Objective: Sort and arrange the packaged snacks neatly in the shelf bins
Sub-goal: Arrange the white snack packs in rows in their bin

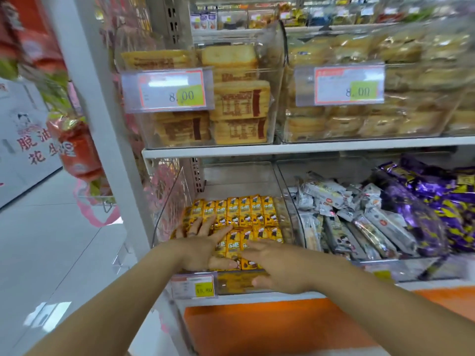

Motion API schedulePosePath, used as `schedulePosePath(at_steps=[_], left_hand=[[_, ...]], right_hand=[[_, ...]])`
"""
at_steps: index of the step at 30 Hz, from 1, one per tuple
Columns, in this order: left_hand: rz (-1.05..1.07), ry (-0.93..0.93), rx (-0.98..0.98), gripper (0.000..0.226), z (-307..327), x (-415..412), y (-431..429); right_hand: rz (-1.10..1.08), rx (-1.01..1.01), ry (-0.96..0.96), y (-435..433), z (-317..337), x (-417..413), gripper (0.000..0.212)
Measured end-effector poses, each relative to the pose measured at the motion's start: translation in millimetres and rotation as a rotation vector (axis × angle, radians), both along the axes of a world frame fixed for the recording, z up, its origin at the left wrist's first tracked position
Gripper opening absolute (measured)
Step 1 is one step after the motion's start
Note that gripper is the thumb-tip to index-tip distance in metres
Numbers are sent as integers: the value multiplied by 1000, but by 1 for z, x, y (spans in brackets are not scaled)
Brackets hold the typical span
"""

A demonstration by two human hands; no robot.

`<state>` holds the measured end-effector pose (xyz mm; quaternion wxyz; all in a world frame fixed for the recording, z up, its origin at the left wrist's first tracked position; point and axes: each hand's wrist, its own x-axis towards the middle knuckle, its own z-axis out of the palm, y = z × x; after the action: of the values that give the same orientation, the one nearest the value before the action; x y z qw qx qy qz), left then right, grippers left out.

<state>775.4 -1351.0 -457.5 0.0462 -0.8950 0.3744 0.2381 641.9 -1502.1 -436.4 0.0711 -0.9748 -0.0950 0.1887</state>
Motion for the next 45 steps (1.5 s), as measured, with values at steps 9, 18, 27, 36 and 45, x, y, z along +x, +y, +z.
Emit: schedulePosePath(at_steps=[9, 18, 27, 36, 45], left_hand=[[-71, -219, -500, 56, 26, -9, -90], [-3, -128, -976, 33, 1, -33, -132], [142, -76, -977, 32, 8, -55, -139], [142, -248, -466, 70, 18, -86, -146], [217, -419, -336, 62, 16, -96, -156]], right_hand=[[-280, 422, -592, -87, 21, -16, 23], [-160, 15, -250, -162, -15, -9, 84], [-16, 195, -153, -166, -9, 6, 84], [-125, -159, -322, -222, -3, 8, 61], [-138, -175, -441, -243, 10, -18, 41]])
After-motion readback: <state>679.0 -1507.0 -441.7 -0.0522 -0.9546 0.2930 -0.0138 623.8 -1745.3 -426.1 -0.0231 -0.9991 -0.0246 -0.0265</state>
